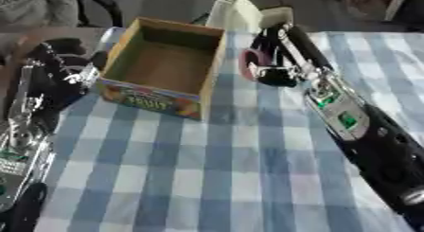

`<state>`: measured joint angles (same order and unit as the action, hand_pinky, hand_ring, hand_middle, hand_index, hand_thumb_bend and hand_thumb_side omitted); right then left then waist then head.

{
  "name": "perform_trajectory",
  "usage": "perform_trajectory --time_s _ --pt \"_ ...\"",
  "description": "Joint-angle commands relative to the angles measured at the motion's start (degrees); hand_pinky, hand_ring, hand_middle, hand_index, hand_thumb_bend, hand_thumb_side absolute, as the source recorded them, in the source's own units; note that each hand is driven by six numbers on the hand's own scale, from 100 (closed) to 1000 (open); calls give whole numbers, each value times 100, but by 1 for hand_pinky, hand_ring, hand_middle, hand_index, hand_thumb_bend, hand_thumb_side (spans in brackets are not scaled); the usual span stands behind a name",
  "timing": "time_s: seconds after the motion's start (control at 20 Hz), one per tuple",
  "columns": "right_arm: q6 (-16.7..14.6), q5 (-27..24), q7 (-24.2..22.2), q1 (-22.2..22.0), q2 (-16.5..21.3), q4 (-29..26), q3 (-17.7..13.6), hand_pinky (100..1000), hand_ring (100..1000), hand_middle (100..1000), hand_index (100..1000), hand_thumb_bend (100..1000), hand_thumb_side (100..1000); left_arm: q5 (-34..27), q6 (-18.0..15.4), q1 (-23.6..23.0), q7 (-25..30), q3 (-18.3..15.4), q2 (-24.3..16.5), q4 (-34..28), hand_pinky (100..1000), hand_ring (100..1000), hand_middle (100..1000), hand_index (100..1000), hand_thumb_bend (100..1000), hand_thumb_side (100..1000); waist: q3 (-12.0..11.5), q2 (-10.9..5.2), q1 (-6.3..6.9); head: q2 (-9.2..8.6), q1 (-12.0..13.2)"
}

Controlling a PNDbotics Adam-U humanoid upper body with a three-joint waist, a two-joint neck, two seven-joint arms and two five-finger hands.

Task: Pick up objects on the table and place them in the box.

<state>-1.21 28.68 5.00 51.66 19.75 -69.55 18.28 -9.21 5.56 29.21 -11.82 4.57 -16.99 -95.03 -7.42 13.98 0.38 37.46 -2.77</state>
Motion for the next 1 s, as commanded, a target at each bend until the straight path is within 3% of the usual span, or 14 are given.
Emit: perform_trajectory --time_s 0.05,0.45,0.85,0.95,1.0 --pt "3 72 97 309 92 80 -180 257 403 415 468 100 100 -24 -12 153 62 32 3 -169 525 591 575 667 569 185 -80 -81 7 -65 -58" --pt "-115 374 157 705 -67 622 -404 282 421 430 488 100 100 -45 -44 374 183 131 285 -360 528 593 576 667 570 187 -606 -20 -27 -181 -336" --pt "-273 862 308 934 -534 1550 -651 330 450 454 514 100 100 -118 -29 510 343 267 436 -509 529 595 576 667 571 188 -1000 67 -42 -288 -681" --pt "-342 1003 364 983 -639 1690 -679 389 477 480 545 100 100 -133 -25 524 368 286 453 -531 529 595 576 667 571 189 -1040 81 -45 -298 -733" --pt "-376 1095 382 1006 -680 1730 -678 461 538 526 596 192 100 -138 -25 528 376 291 458 -542 529 595 576 667 572 189 -1048 86 -45 -298 -748"
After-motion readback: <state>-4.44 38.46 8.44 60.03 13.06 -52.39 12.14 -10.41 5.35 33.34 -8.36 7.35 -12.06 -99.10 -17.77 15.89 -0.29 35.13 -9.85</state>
